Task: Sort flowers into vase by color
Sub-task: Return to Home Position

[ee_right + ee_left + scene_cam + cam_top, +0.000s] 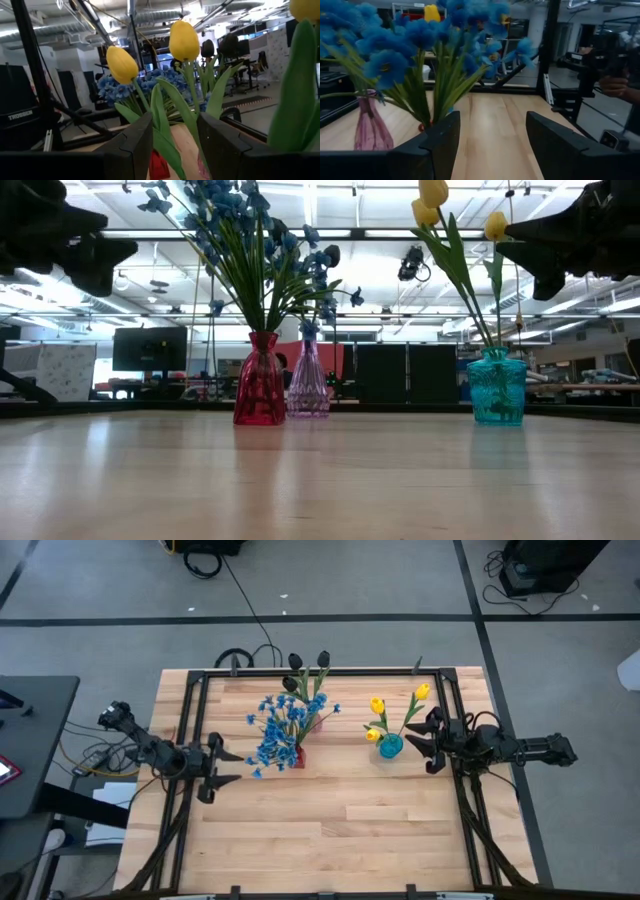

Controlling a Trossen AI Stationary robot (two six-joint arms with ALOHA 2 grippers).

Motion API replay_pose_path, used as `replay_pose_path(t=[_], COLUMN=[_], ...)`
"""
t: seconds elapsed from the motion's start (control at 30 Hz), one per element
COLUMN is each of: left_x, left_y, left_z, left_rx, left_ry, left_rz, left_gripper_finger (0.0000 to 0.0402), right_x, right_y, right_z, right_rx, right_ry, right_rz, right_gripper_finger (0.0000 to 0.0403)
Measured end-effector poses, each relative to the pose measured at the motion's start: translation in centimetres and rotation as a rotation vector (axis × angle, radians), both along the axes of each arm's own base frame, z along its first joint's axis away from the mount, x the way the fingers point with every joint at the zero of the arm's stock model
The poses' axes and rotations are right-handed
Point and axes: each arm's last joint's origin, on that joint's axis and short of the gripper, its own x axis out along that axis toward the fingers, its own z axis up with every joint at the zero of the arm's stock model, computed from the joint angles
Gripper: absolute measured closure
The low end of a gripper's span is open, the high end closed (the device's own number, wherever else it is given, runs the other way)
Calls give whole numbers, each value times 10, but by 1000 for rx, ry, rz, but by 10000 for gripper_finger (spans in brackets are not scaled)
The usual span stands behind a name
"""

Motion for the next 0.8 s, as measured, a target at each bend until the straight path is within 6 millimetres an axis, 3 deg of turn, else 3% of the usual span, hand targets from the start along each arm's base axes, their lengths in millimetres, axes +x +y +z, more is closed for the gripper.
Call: replay_pose_path(t=[0.2,0.37,0.8], left_x=[0,1,1], left_y=[-2,1,1], left_z=[-1,-2,-2], left_rx=[85,92,88], left_ry=[7,23,22], left_rz=[-52,42,58], left_gripper_finger=[170,170,170], right_x=[0,0,0], right_y=[-1,-1,-1], right_z=[-1,0,0], right_rx=[11,11,11], right_ry=[5,4,5], right_rz=[-47,-48,-48], right_gripper_finger=[237,237,237])
